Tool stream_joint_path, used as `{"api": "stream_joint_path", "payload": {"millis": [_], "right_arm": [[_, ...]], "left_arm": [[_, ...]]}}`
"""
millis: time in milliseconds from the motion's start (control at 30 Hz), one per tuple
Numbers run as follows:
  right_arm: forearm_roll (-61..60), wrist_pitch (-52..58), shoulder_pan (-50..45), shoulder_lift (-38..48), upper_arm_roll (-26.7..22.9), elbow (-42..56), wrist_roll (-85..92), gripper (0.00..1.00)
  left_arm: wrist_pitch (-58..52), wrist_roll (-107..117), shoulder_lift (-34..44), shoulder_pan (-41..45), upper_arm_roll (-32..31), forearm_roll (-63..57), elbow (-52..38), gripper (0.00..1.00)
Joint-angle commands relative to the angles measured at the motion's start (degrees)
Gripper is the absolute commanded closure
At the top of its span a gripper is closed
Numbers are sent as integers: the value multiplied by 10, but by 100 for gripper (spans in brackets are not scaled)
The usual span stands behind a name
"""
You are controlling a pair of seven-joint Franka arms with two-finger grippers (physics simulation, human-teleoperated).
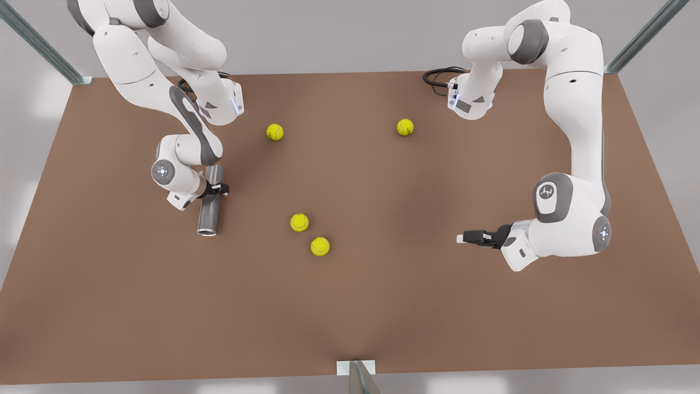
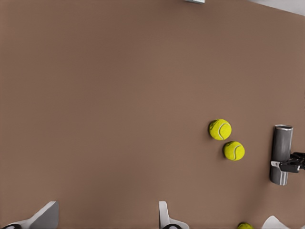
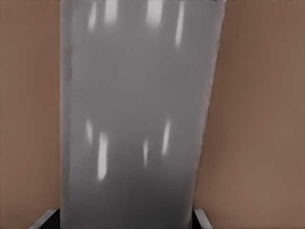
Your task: Put the tennis tube upright
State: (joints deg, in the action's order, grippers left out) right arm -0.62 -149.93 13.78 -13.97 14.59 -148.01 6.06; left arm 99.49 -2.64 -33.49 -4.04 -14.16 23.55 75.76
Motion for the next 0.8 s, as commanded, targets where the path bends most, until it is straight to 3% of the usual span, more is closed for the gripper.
{"api": "stream_joint_path", "payload": {"millis": [0,33,100,267,767], "right_arm": [[0,0,0,0,0,0,0,0],[0,1,0,0,0,0,0,0],[0,1,0,-1,0,-1,1,11],[1,0,0,-8,0,-1,2,17],[0,0,-4,-8,0,-1,2,21]], "left_arm": [[0,0,0,0,-1,0,-1,1],[1,0,-1,0,-1,0,-1,1],[2,-1,-2,0,-1,0,0,1],[2,-2,-3,0,-1,0,0,1],[3,-2,-3,0,0,-1,0,1]]}}
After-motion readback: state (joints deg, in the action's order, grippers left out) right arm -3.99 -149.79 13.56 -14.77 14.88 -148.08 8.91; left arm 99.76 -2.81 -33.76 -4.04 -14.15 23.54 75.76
